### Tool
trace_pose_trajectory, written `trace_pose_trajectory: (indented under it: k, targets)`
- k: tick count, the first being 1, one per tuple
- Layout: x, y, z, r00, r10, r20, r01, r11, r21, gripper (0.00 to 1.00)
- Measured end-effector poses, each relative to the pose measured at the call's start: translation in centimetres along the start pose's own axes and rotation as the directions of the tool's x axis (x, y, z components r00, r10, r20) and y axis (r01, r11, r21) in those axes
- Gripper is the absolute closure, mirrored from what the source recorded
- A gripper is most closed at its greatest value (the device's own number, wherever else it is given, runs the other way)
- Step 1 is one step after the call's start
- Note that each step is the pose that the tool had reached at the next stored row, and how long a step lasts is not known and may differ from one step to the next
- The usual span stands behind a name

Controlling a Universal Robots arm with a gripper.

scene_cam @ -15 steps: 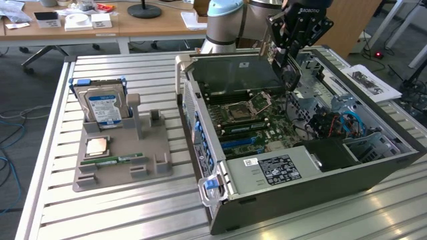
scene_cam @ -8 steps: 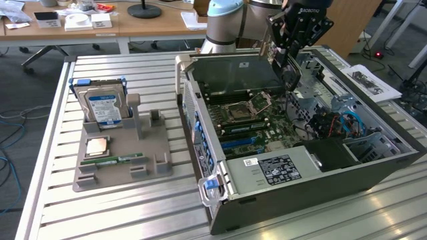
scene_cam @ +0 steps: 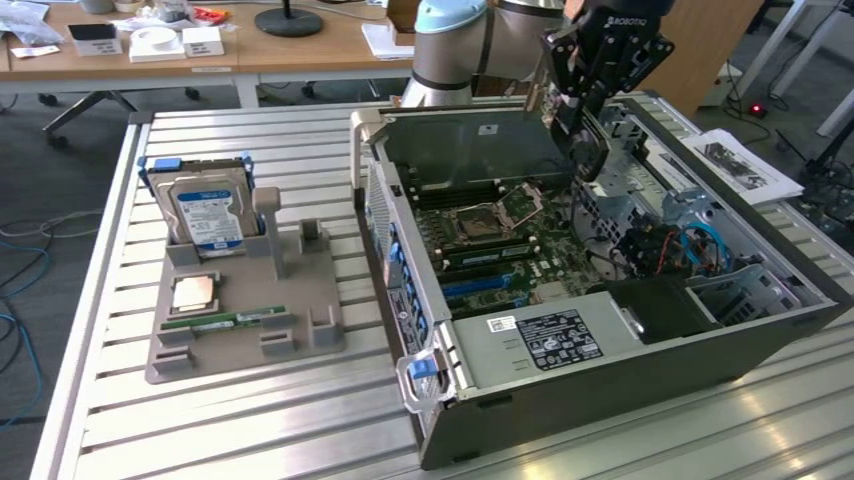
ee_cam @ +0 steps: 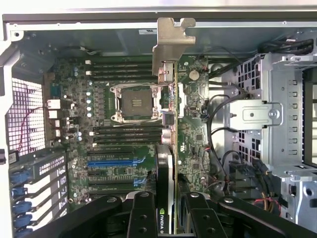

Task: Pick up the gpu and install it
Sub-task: 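Pick up the gpu and move the gpu toward the slot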

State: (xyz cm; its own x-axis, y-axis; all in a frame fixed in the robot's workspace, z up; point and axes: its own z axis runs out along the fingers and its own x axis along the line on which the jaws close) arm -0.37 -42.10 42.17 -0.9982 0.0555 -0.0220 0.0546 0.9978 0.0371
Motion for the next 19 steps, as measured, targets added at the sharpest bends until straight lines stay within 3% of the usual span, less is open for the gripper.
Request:
trace_pose_trajectory:
  k: [15, 19]
  targets:
    - [-2.5, 0.14, 0.08, 1.0, 0.0, 0.0, 0.0, 1.0, -0.0003, 0.73]
    - [-2.6, 0.15, 0.08, 1.0, 0.0, -0.0001, 0.0, 1.0, -0.0002, 0.73]
